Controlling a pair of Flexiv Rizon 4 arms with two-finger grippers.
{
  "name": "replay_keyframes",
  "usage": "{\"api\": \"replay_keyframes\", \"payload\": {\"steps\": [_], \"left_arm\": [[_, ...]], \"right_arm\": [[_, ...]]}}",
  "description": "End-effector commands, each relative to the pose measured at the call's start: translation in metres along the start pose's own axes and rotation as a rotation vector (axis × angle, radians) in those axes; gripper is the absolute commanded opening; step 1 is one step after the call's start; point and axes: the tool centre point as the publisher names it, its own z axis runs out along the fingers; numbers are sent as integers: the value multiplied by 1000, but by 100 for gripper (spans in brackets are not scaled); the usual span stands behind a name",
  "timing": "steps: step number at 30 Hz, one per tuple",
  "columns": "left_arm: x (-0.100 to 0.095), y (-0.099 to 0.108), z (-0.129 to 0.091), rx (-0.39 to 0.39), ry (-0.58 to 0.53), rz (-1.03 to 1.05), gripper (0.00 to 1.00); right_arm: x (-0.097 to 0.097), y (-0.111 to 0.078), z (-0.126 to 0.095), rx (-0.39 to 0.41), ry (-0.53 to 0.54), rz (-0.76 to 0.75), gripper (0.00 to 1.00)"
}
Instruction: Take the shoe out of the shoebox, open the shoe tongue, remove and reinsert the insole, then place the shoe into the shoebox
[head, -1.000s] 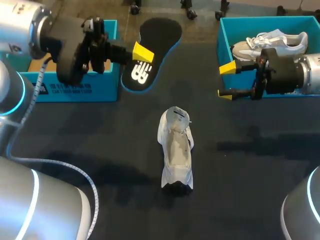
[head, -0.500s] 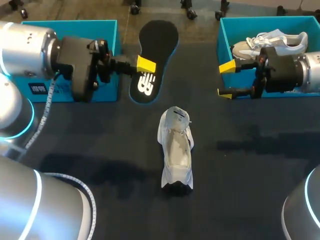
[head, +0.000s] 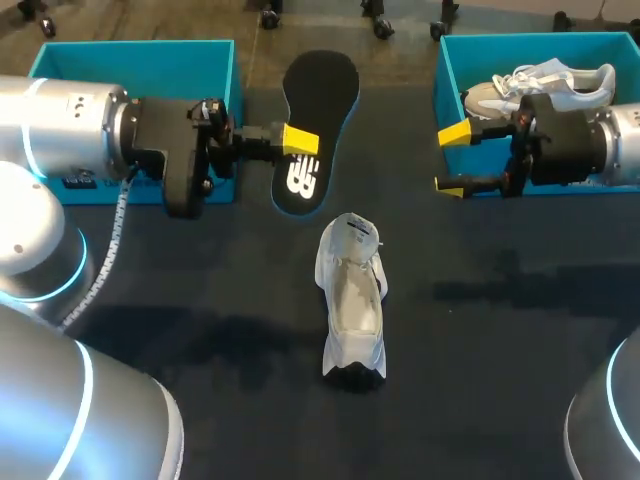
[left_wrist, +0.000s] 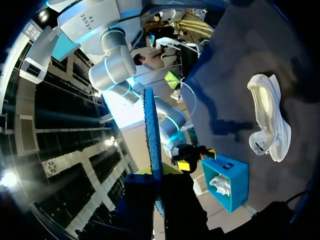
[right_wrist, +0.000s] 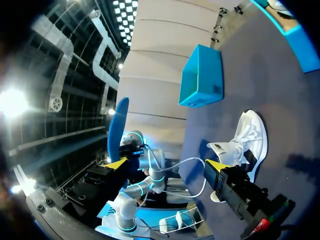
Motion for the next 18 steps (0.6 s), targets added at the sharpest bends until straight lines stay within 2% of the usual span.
{"api": "replay_keyframes", "payload": {"steps": [1,6,10,18], "left_arm": [[22,2,10,-14,4,8,0],[41,6,15,-70,-4,-36,0],[48,7,21,-87,-19,-31,0],[65,11,37,-123,-34,-44,0]], "right_arm": [[0,0,1,0,-2,1,100],[0,0,1,0,-2,1,100],[0,0,1,0,-2,1,100],[-4,19,21,1,23,-21,100]]}}
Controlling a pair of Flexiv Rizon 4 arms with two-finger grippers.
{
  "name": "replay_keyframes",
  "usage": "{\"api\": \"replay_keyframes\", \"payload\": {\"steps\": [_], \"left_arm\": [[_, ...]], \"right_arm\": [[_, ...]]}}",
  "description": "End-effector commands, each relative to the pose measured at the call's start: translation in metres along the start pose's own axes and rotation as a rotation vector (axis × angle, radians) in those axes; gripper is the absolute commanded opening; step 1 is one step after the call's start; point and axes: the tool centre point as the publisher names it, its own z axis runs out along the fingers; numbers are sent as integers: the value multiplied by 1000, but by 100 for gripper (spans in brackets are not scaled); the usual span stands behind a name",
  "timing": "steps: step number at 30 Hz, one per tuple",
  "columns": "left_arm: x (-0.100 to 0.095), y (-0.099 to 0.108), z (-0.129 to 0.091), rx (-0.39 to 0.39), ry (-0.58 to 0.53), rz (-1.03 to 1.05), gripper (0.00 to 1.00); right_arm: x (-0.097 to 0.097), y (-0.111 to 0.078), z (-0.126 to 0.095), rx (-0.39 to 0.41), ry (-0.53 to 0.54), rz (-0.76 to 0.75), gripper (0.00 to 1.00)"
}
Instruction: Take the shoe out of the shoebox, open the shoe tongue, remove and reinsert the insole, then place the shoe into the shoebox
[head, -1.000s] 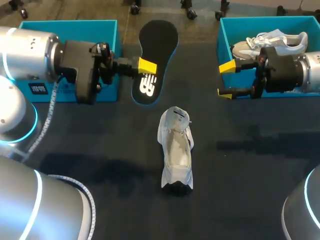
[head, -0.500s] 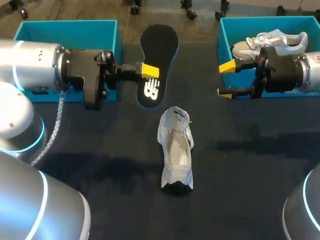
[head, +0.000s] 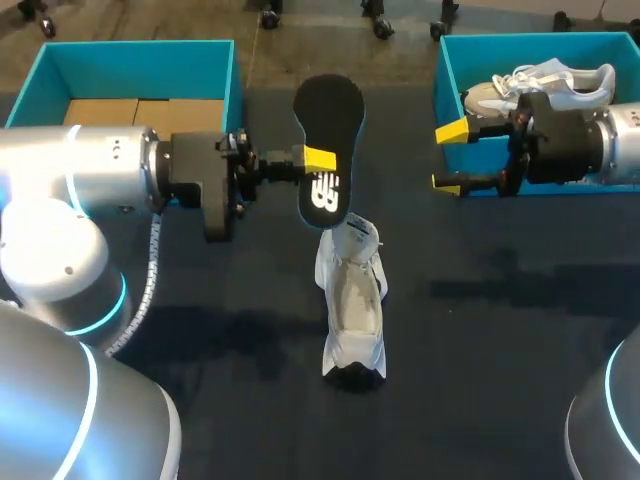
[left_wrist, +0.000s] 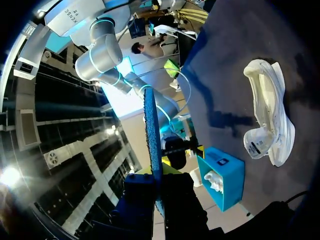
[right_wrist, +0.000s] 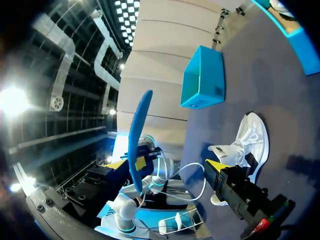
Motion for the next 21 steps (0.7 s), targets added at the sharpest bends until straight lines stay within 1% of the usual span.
{"api": "replay_keyframes", "payload": {"steps": [1,3,12,17,21], "left_arm": [[12,3,16,-22,-12,-26,0],[16,4,18,-26,9,-56,0],[16,4,18,-26,9,-56,0],[30,6,24,-45,35,-46,0],[39,7,30,-44,48,-20,0]], "right_arm": [[-4,16,17,11,17,-9,100],[-5,18,19,2,2,2,100],[-5,18,19,2,2,2,100],[-3,26,34,10,-23,33,100],[0,29,44,17,-39,62,100]]}}
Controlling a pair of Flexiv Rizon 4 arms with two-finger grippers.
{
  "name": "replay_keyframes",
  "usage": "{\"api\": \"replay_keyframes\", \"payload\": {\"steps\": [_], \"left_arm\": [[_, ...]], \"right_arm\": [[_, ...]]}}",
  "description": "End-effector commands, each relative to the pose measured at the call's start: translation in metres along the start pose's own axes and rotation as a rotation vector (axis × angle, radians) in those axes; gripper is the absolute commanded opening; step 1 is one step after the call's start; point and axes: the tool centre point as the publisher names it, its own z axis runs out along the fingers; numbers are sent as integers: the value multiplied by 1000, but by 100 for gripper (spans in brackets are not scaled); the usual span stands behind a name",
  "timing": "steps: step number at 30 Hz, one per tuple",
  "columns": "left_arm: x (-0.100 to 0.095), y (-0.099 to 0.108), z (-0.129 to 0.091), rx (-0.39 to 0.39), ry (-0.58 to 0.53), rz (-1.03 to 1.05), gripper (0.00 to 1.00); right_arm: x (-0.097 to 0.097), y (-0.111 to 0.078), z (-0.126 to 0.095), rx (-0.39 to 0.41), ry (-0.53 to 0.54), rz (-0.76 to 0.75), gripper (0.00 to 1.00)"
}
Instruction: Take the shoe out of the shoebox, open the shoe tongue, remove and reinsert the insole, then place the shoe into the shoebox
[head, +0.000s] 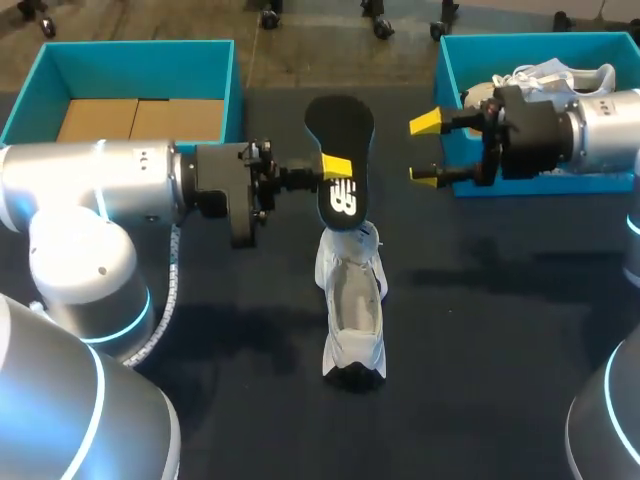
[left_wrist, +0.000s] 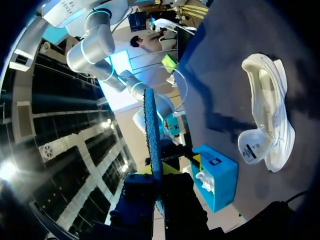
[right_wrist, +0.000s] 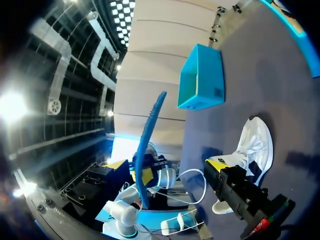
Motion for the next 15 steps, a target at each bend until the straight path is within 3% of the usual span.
{"api": "replay_keyframes", "payload": {"steps": [1,15], "left_arm": [[10,2,15,-6,4,22,0],[29,15,27,-41,28,32,0]], "right_arm": [[5,9,17,15,-19,25,100],[7,5,38,25,-25,33,100]]}}
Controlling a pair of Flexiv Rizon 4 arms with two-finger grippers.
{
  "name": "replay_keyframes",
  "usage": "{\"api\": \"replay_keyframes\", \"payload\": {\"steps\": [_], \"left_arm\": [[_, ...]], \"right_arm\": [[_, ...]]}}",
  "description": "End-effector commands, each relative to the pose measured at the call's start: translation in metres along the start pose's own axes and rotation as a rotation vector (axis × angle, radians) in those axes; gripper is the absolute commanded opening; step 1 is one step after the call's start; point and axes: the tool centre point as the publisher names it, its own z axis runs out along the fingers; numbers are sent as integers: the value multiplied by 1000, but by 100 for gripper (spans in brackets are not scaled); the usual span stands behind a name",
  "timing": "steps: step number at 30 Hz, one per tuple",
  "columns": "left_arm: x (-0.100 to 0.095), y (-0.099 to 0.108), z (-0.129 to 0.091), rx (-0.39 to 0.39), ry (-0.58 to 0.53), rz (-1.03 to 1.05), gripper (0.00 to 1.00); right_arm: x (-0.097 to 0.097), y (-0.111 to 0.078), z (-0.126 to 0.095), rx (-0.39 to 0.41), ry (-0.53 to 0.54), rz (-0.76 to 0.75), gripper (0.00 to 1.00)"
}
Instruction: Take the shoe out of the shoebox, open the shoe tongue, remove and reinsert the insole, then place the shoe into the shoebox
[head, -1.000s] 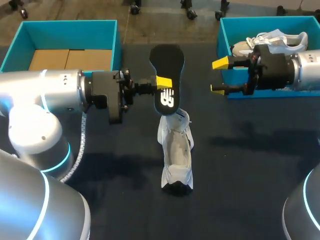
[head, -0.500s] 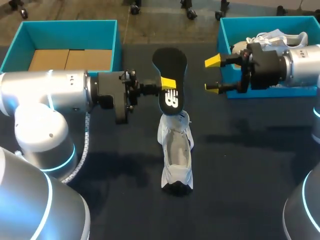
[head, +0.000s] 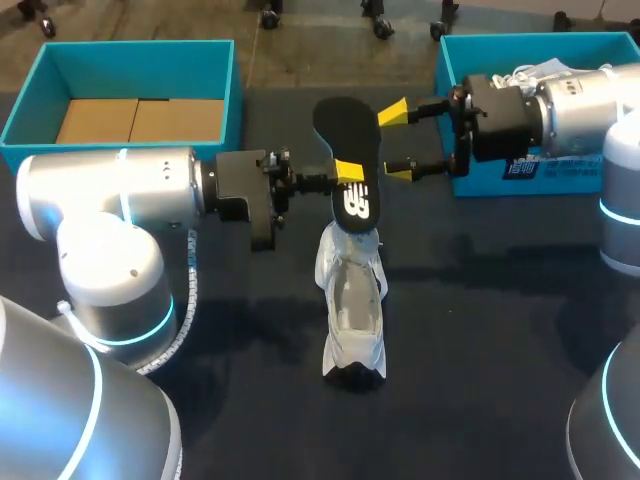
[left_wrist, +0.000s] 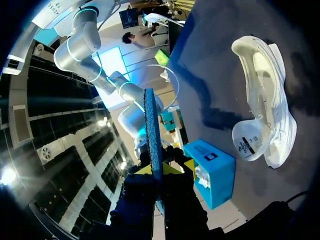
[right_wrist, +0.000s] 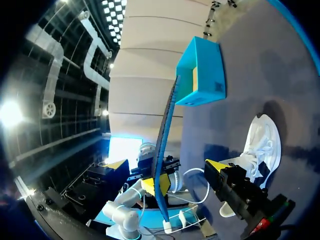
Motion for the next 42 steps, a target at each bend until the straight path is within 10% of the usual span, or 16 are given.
{"api": "replay_keyframes", "payload": {"steps": [1,6,8,26,33,41,42], "left_arm": [[2,3,10,-1,1,9,0],[5,3,12,-1,3,13,0],[6,3,13,-1,5,15,0],[14,0,13,-1,15,31,0],[16,0,13,-5,17,29,0],[18,-2,11,-7,25,19,0],[18,-2,10,-7,26,17,21]], "right_arm": [[-2,-1,6,-8,11,0,100],[-3,0,13,-6,15,17,78],[-2,0,14,-7,15,23,49],[-1,2,21,3,30,54,29],[-1,3,22,9,33,53,0],[-1,3,22,10,37,52,0],[-1,3,22,10,38,52,0]]}}
